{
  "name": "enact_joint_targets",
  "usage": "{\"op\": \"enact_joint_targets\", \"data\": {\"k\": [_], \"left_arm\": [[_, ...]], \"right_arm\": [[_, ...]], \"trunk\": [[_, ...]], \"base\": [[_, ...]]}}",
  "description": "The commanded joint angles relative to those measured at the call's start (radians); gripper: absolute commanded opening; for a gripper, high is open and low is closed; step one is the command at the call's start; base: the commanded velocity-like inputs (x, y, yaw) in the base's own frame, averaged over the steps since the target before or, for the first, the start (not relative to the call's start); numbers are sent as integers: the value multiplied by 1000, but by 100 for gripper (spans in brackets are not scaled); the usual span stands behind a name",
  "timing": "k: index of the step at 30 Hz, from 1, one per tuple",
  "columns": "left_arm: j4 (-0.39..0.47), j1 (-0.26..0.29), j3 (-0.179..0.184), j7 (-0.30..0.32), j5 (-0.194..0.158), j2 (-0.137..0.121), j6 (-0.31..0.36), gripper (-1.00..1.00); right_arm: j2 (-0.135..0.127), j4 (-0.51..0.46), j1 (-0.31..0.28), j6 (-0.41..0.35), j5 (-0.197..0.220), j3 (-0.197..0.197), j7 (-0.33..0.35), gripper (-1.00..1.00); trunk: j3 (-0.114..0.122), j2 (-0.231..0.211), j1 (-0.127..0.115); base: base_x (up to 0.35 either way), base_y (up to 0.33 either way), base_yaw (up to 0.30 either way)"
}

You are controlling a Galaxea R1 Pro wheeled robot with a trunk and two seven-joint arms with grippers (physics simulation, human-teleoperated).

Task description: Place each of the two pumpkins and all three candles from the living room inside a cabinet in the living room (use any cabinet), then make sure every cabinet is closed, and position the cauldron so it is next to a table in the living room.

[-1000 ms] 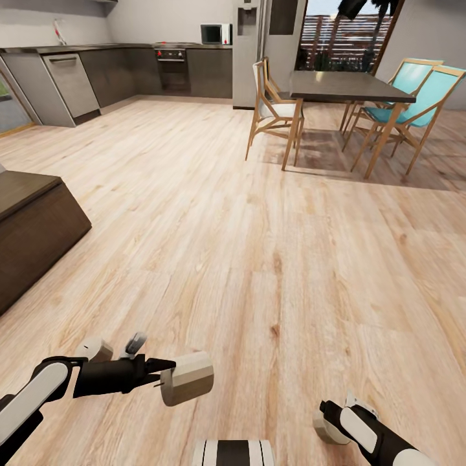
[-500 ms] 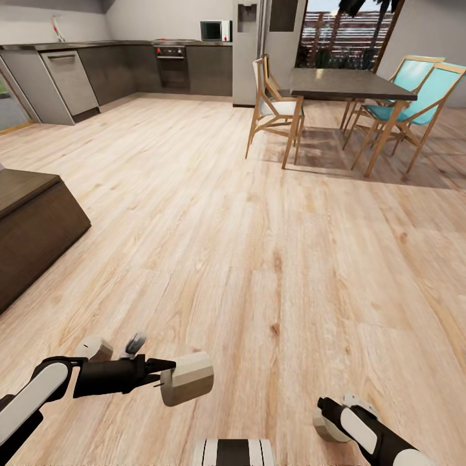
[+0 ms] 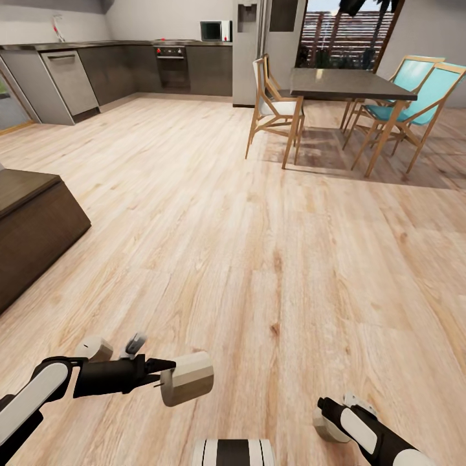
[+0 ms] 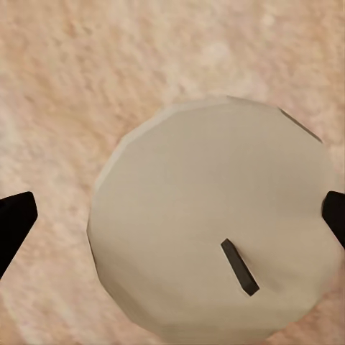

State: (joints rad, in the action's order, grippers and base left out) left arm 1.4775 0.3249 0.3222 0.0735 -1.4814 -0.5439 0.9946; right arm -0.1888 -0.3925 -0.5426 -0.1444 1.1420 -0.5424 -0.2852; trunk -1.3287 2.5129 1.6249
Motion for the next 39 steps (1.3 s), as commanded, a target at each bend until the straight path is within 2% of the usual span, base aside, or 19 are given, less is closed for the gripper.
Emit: {"op": "enact_joint_targets", "data": {"k": [1,15,21,26,39], "left_arm": [[0,1,1,8,6,-1,1,-100],[0,1,1,8,6,-1,1,-100],[0,1,1,8,6,-1,1,-100],[0,1,1,8,6,-1,1,-100],[0,1,1,8,6,-1,1,-100]], "right_arm": [[-1,-5,1,-3,21,-7,18,100],[-1,-3,1,-14,23,-4,0,100],[-1,-5,1,-13,21,-4,-48,100],[-1,-5,1,-12,21,-4,-52,100],[-1,-5,1,-12,19,-4,-52,100]], "trunk": [[-1,0,0],[-1,0,0],[-1,0,0],[-9,1,1],[-9,1,1]], "base": [[0,0,0],[0,0,0],[0,0,0],[0,0,0],[0,0,0]]}}
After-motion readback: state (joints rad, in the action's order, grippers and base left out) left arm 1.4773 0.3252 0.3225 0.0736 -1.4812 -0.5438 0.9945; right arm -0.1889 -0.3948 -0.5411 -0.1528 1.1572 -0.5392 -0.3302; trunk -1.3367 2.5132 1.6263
